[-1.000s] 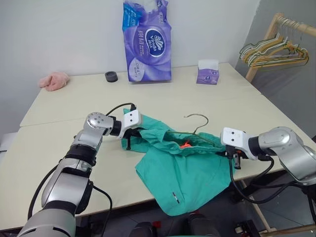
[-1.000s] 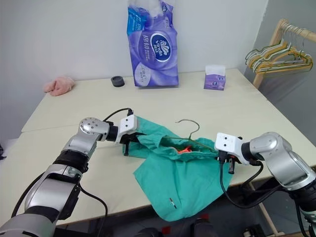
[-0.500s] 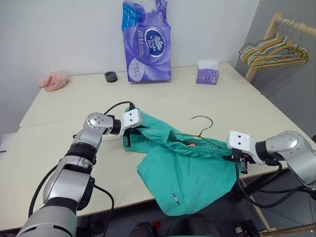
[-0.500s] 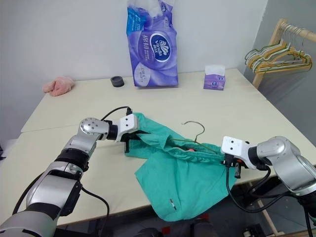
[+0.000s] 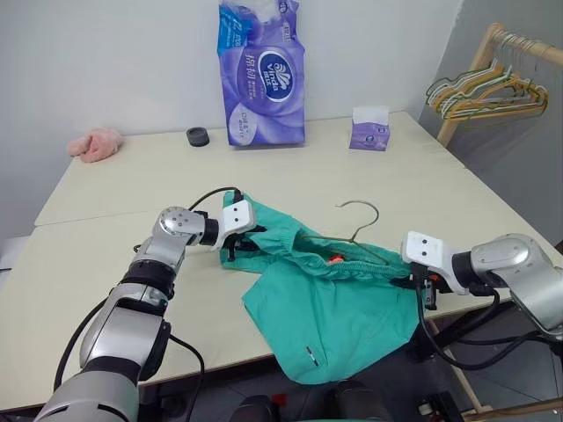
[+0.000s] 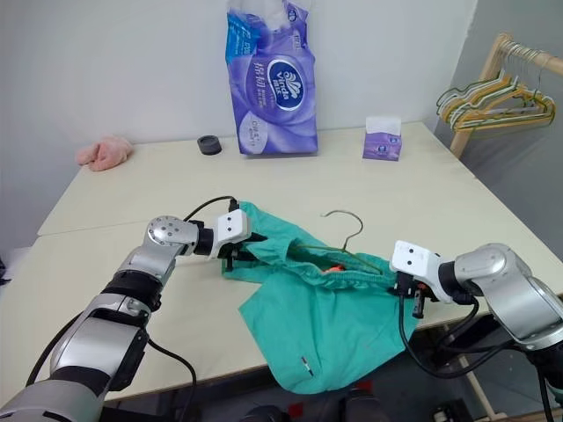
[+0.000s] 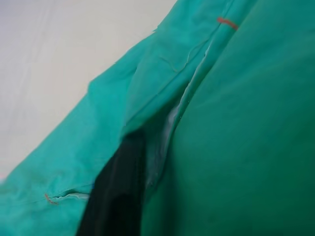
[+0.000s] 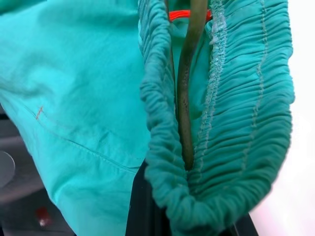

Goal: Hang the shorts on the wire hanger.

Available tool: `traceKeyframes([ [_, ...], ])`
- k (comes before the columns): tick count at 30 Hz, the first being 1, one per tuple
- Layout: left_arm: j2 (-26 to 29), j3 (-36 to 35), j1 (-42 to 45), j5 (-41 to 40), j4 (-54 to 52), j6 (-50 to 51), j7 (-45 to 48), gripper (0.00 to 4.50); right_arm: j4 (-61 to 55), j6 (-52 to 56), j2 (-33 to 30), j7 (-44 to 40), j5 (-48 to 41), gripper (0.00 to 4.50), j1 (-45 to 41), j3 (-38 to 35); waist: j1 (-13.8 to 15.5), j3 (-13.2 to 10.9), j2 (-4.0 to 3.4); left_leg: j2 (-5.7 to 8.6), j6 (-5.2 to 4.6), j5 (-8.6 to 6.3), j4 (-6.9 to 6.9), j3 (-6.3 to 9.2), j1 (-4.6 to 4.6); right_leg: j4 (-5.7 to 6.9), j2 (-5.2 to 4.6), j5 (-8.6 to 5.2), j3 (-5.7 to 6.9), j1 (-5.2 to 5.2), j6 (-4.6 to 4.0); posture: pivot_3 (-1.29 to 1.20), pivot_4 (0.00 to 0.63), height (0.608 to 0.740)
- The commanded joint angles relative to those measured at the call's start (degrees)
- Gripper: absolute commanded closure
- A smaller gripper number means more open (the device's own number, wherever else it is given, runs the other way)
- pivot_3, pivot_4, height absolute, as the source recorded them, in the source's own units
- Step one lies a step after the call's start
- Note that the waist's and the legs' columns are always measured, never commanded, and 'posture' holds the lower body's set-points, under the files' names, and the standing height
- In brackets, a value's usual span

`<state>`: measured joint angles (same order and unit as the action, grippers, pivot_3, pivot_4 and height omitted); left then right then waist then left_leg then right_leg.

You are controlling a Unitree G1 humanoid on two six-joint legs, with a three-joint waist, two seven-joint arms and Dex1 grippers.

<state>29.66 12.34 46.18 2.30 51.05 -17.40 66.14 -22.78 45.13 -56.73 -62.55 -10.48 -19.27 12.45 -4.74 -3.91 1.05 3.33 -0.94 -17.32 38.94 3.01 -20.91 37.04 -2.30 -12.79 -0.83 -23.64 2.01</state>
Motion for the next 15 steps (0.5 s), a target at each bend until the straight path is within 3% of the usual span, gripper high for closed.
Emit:
traceKeyframes([
  [1,0.55,-2.74,0.61,-0.63,-1.88,-2.13,-3.54,1.57,-3.06,3.36,0.97,1.65,-3.06,4.50,-0.44,-3.86,-0.06,0.00,0.00,0.00,0.00,0.00,0.00,0.00,0.00,0.00,0.00,0.00,0.00,0.00,0.00,-0.19,0.034,0.740],
  [4,1.53,-3.63,0.57,-0.61,-2.07,-2.04,-4.82,1.57,-4.29,6.01,1.27,2.98,-4.61,4.50,0.38,-5.28,-0.15,0.00,0.00,-0.01,0.02,-0.01,-0.01,0.00,0.00,0.01,0.00,0.00,0.00,-0.02,0.00,-0.20,0.036,0.740],
  [8,4.80,-7.77,1.48,-2.26,-4.73,-0.74,-9.32,1.57,-7.89,17.47,5.57,8.22,-10.46,4.50,4.69,-14.20,-0.16,-0.02,0.03,-0.02,0.03,-0.02,-0.01,0.03,-0.02,0.01,0.00,0.00,0.00,-0.03,0.00,-0.20,0.044,0.740],
  [11,3.86,-8.44,-1.33,-6.78,-13.67,7.04,-5.10,1.57,-10.64,23.32,7.64,11.15,-13.17,4.50,8.69,-20.69,0.02,-0.03,-0.01,-0.01,0.03,-0.05,-0.01,0.04,-0.07,0.02,-0.01,0.00,-0.01,-0.06,0.00,-0.21,0.055,0.740],
  [15,0.75,-6.18,-7.34,-15.14,-33.40,23.71,-0.27,1.57,-13.26,31.99,11.67,17.47,-13.54,4.50,16.23,-30.89,0.10,-0.01,-0.06,0.08,-0.17,-0.17,0.01,0.01,-0.02,-0.04,-0.16,-0.01,0.01,0.08,0.01,-0.25,0.074,0.740],
])
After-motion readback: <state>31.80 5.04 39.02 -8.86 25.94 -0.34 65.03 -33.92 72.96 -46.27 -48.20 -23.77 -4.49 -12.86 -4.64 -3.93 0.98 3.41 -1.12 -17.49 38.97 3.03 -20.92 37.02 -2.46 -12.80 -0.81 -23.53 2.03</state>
